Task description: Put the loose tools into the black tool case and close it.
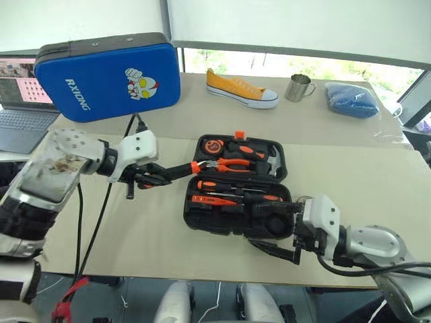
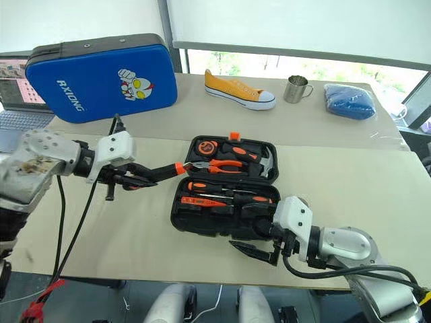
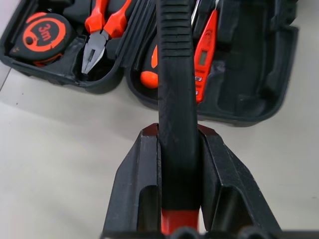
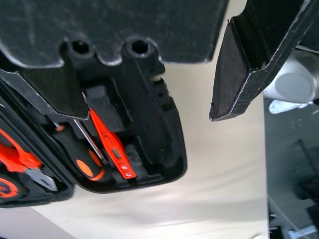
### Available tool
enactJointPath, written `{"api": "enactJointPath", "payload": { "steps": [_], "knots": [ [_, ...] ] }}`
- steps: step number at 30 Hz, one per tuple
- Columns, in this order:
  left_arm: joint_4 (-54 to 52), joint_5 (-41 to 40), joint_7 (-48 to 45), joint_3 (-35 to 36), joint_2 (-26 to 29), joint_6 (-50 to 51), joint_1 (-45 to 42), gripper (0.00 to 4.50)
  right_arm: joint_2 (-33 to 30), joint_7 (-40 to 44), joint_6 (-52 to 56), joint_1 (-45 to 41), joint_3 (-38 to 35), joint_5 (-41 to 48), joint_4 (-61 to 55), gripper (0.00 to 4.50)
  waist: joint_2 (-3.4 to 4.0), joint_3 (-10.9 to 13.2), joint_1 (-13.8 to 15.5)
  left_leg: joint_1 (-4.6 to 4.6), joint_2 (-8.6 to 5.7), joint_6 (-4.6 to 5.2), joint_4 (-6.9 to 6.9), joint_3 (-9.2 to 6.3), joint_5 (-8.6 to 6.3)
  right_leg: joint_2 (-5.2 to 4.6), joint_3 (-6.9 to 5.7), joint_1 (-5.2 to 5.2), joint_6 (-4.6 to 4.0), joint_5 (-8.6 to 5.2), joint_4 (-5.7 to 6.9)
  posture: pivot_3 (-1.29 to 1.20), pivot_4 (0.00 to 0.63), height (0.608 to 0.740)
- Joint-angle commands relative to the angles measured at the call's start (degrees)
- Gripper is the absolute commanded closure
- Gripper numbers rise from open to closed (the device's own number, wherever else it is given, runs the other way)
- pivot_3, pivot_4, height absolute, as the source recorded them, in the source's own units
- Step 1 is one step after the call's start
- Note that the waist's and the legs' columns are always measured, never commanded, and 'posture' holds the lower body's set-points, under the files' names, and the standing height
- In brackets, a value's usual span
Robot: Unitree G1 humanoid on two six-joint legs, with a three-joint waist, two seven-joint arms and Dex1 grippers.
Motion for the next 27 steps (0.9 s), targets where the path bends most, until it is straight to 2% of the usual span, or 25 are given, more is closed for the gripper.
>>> {"api": "enactJointPath", "payload": {
  "steps": [1,3,8,10,12,15,16,19,23,27],
  "knots": [
    [6.83,12.18,7.45,-1.7,1.01,-5.98,-0.65,4.02,-0.19,-1.35,0.27,0.46,-2.61,1.2,-3.78,0.0,0.0,0.0,-0.28,0.0,0.01,0.0,0.0,-0.08,0.0,0.01,0.0,0.0,0.0,0.0,0.01,0.0,0.15,0.74],
    [8.81,17.51,11.73,-2.09,1.97,-5.4,-0.05,4.02,-0.38,-1.75,0.97,0.69,-2.96,1.57,-4.52,0.0,0.0,0.0,-0.51,0.01,0.02,0.01,-0.01,-0.24,0.0,0.01,0.01,-0.01,0.0,0.0,0.01,0.0,0.15,0.74],
    [-0.51,13.99,6.88,1.45,4.4,0.97,6.32,4.02,-0.75,-1.68,2.26,-1.7,-2.16,2.61,-4.26,0.0,-0.06,0.04,-0.38,-0.05,0.09,0.01,-0.01,-0.33,-0.01,-0.08,-0.01,-0.04,0.0,0.0,0.02,0.0,0.15,0.74],
    [-4.57,12.33,5.41,2.79,5.38,5.01,9.12,3.0,-0.72,-1.27,2.62,-3.73,-1.32,2.78,-3.52,0.0,-0.07,0.04,-0.28,-0.07,0.09,0.01,0.01,-0.33,-0.01,-0.11,-0.01,-0.04,0.02,0.0,0.0,0.0,0.15,0.74],
    [-6.83,10.86,4.97,4.56,5.98,8.89,10.84,2.56,-0.68,-0.81,2.91,-5.92,-0.73,2.84,-2.28,0.0,-0.07,0.05,-0.1,-0.06,0.08,0.01,0.02,-0.33,-0.01,-0.13,-0.02,-0.02,0.03,0.0,0.02,0.0,0.15,0.74],
    [-8.76,7.75,4.24,7.72,6.65,15.02,11.81,1.51,-0.71,-0.19,3.1,-7.93,-0.16,2.94,-0.79,0.0,-0.08,0.05,-0.21,-0.05,0.11,0.01,0.05,-0.36,0.0,-0.08,-0.05,-0.01,0.02,0.0,0.03,0.0,0.15,0.74],
    [-9.25,6.97,4.06,8.31,6.8,16.42,11.86,0.98,-0.73,0.06,3.12,-8.15,-0.13,2.94,-0.58,0.0,-0.07,0.05,-0.21,-0.05,0.11,0.01,0.05,-0.36,0.0,-0.07,-0.05,-0.02,0.02,0.0,0.03,0.0,0.15,0.74],
    [-8.0,5.09,2.55,9.85,8.27,19.01,10.43,0.05,-0.72,0.64,2.97,-8.52,0.19,2.76,-0.07,0.0,-0.07,0.05,-0.28,-0.05,0.1,0.01,0.03,-0.36,-0.01,-0.07,-0.05,-0.02,0.03,-0.01,0.03,0.0,0.15,0.74],
    [0.9,7.32,2.31,7.63,8.57,18.05,4.16,0.05,-0.14,0.39,3.0,-9.08,1.04,2.63,0.33,0.0,-0.07,0.05,-0.2,-0.04,0.07,0.01,0.06,-0.36,0.0,-0.04,-0.06,-0.02,0.02,0.0,0.05,0.0,0.15,0.74],
    [3.8,6.54,-1.34,4.28,6.37,18.01,1.03,0.05,0.13,0.01,3.13,-9.6,1.51,2.64,0.38,0.0,-0.07,0.05,-0.34,-0.03,0.01,0.02,0.04,-0.34,-0.01,-0.06,-0.05,-0.01,0.03,-0.01,0.04,0.0,0.15,0.74]
  ]
}}
